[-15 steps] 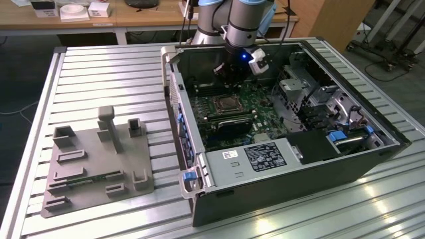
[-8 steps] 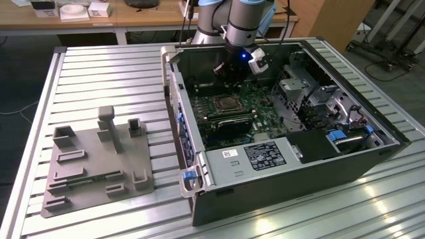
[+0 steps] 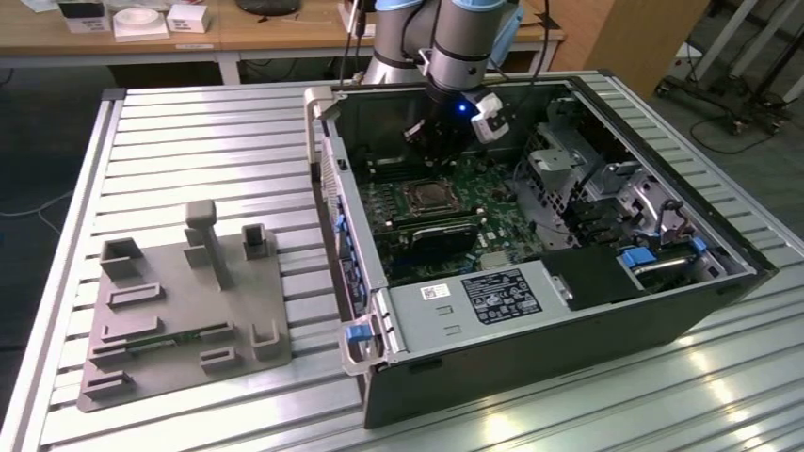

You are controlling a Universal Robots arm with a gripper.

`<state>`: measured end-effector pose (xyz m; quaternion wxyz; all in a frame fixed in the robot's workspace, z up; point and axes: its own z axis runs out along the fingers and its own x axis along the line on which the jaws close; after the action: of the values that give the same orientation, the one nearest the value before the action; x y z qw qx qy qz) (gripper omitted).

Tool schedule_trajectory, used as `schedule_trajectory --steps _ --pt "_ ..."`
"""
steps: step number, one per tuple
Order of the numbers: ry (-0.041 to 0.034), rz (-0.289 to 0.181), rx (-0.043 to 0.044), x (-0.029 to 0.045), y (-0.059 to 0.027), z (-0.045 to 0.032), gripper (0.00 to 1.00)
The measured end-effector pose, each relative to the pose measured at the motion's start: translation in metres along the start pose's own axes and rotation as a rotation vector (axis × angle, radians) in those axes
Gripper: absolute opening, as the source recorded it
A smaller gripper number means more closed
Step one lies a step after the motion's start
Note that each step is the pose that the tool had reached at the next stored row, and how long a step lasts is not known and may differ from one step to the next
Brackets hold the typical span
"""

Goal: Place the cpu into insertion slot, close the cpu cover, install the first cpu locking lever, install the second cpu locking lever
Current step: 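Install the first cpu locking lever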

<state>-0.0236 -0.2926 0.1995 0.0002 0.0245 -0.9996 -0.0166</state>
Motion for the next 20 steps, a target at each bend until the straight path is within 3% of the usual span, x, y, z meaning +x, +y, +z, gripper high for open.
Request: schedule_trajectory --steps 7,20 --pt "-0.0001 0.000 -0.0015 0.0000 0.0001 -0.0049 0.10" --pt "0.0001 0.000 -0.0013 -0.0003 -0.0017 -0.0003 0.10"
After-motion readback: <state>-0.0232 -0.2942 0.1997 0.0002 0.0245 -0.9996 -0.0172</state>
